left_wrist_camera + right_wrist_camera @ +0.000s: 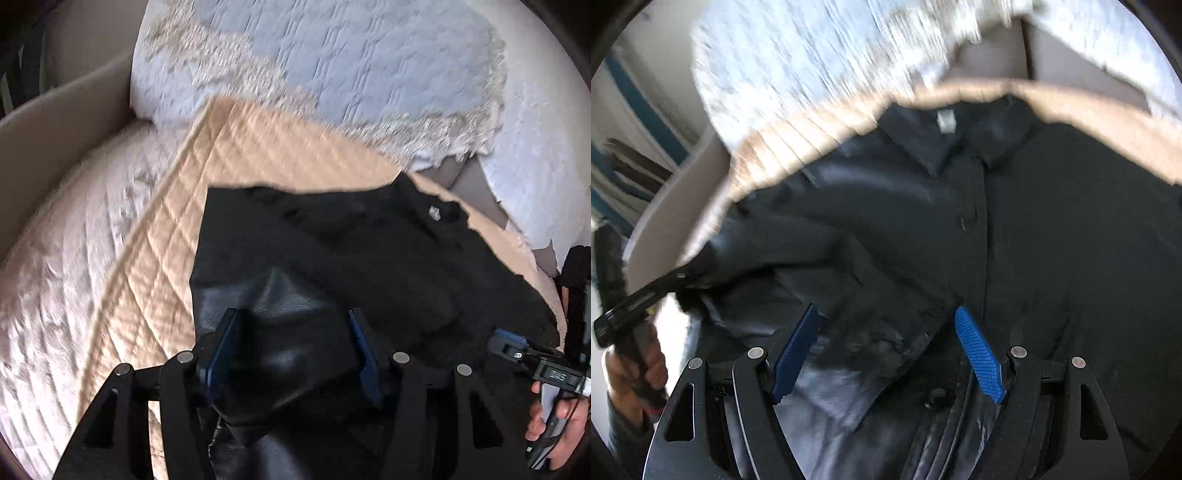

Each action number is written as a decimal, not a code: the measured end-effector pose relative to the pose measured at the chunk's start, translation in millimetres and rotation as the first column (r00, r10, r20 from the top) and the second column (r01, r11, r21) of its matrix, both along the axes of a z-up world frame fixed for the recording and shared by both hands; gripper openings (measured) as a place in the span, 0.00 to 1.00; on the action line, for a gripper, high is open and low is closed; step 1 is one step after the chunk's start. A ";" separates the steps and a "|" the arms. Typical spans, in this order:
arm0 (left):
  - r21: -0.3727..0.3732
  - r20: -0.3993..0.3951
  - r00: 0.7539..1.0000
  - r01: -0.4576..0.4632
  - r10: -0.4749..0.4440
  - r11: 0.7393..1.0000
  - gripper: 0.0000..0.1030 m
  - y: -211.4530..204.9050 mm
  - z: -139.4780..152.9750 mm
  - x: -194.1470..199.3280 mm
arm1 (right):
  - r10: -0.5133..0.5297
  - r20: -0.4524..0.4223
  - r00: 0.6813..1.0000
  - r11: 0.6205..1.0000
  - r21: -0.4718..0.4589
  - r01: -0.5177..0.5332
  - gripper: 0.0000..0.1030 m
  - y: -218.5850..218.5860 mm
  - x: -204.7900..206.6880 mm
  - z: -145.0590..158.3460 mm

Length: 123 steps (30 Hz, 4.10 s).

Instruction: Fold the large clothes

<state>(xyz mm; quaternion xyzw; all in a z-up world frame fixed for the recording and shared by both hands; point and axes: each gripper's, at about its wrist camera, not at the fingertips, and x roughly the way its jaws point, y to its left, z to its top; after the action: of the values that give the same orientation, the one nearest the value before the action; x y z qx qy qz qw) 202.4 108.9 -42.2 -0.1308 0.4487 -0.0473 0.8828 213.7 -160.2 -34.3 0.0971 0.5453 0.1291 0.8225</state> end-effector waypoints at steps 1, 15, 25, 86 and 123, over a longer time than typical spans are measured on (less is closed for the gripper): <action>-0.006 -0.005 1.000 0.002 -0.002 1.000 0.58 -0.1 -5.0 0.0 | 0.006 0.022 1.000 0.999 -0.031 -0.005 0.65 3.1 1.4 1.3; -0.042 -0.008 1.000 -0.028 0.028 0.999 0.58 -1.1 -5.4 30.4 | -0.044 0.048 0.998 0.990 -0.132 0.050 0.08 -29.9 80.7 6.7; -0.001 -0.029 0.999 -0.037 0.037 0.999 0.58 4.4 -18.1 -0.3 | 0.105 0.075 0.992 0.991 -0.090 -0.099 0.16 -6.0 37.5 -10.4; 0.190 -0.042 0.996 0.090 -0.083 0.978 0.58 -169.5 -5.2 -70.1 | -0.924 0.058 0.378 0.383 0.167 0.909 0.28 -559.6 -116.7 10.9; 0.030 0.064 0.989 0.129 -0.131 0.991 0.58 -151.6 48.1 -74.8 | -0.080 0.205 0.975 0.985 0.167 0.046 0.53 -160.5 -39.0 74.2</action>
<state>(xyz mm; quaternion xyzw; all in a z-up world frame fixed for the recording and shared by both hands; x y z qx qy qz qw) 127.6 -42.6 6.0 -0.0884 0.4277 -0.1033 0.8936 174.8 -320.7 39.8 0.1661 0.4393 0.1561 0.8689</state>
